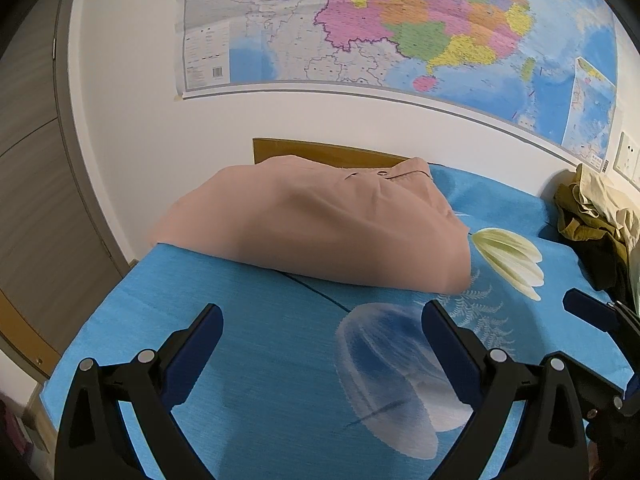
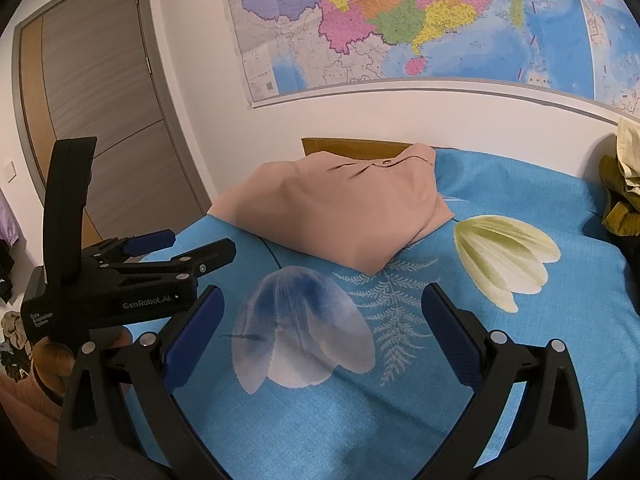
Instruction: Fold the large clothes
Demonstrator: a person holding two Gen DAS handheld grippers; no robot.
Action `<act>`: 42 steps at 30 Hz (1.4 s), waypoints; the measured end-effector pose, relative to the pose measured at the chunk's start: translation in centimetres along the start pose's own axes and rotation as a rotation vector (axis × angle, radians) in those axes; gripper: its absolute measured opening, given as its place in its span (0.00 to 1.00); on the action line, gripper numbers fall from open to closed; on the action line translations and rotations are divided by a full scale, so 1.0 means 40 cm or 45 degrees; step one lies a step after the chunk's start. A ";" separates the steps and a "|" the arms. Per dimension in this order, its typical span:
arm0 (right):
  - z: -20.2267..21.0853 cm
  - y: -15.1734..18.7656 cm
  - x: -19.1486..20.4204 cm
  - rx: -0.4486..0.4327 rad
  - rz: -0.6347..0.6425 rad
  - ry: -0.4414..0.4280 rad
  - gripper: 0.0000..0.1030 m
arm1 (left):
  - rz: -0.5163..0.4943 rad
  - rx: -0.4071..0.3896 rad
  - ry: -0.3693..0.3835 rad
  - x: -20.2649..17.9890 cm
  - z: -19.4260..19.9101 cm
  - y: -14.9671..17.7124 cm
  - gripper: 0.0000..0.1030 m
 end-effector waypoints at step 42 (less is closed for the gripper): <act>-0.001 0.009 -0.003 -0.002 -0.017 0.000 0.95 | -0.013 0.013 0.008 -0.019 -0.004 0.008 0.93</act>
Point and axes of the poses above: each gripper's, at about its wrist camera, not at the fingertips, and z roughly against the way its jaws point, x to its left, y to its underside, the point moved 3 cm from there along -z, roughly the way its jaws point, and after that the axes turned 11 degrees about y, right-handed, at the moved point
